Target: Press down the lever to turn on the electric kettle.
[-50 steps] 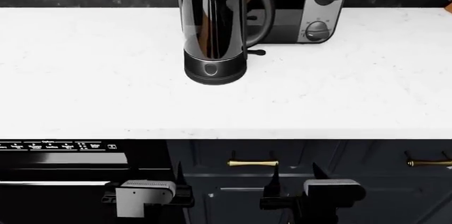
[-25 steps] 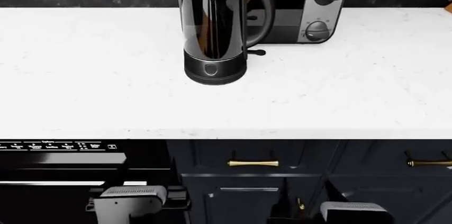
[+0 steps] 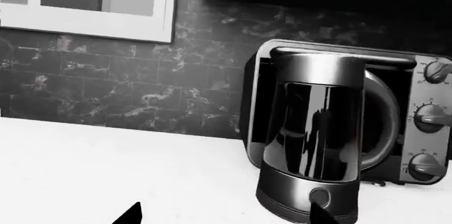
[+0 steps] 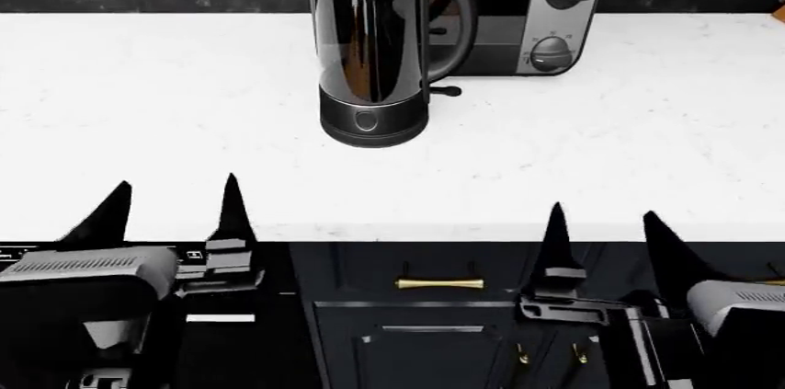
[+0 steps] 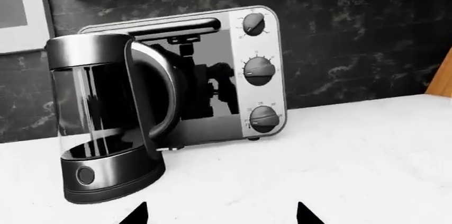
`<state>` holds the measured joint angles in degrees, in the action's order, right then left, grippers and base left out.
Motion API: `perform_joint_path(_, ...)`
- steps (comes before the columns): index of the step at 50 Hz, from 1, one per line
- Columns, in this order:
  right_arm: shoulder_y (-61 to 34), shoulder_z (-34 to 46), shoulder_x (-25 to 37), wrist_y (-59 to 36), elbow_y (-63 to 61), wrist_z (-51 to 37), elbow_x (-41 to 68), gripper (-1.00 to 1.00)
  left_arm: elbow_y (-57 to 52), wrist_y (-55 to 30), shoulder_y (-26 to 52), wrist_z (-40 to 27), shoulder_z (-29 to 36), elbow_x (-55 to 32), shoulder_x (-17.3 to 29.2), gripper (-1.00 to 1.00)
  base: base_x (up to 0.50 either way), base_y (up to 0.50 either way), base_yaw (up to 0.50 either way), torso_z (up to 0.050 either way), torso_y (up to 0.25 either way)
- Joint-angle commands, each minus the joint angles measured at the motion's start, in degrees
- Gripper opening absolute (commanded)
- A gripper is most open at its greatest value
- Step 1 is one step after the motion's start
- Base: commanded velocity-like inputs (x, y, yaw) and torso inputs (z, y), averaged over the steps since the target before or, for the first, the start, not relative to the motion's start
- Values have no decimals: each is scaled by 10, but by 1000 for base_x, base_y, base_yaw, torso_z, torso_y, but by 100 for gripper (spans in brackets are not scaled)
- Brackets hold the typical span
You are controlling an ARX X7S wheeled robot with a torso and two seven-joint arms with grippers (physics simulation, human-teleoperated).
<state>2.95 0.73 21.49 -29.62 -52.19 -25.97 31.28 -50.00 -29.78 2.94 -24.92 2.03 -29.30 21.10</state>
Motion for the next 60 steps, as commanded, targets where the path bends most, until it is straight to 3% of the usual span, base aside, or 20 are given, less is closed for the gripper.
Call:
perform_joint_path(1, -284, -7, 18, -168, -15, -74, 170, 100, 17, -172, 327, -15, -24, -159, 42, 100, 0, 0, 0, 0, 0)
perform_joint_path(4, -335, 22, 6, -157, 28, -56, 141, 100, 79, -148, 374, 19, 2, -131, 34, 100, 0, 0, 0, 0, 0)
perform_joint_path(12, -348, 31, 4, -151, 41, -52, 133, 100, 97, -139, 386, 27, 10, -124, 32, 100, 0, 0, 0, 0, 0)
perform_joint_path(16, -413, 10, -29, -210, 134, -94, 185, 100, 149, -155, 426, 24, 0, -145, 17, 100, 0, 0, 0, 0, 0)
perform_joint_path(32, -511, 53, -19, -218, 328, -48, 138, 100, 251, -104, 430, 51, 4, -95, 21, 100, 0, 0, 0, 0, 0)
perform_joint_path(60, -557, 110, 8, -222, 385, -16, 99, 100, 258, -94, 432, 49, 6, -89, 27, 100, 6, 0, 0, 0, 0)
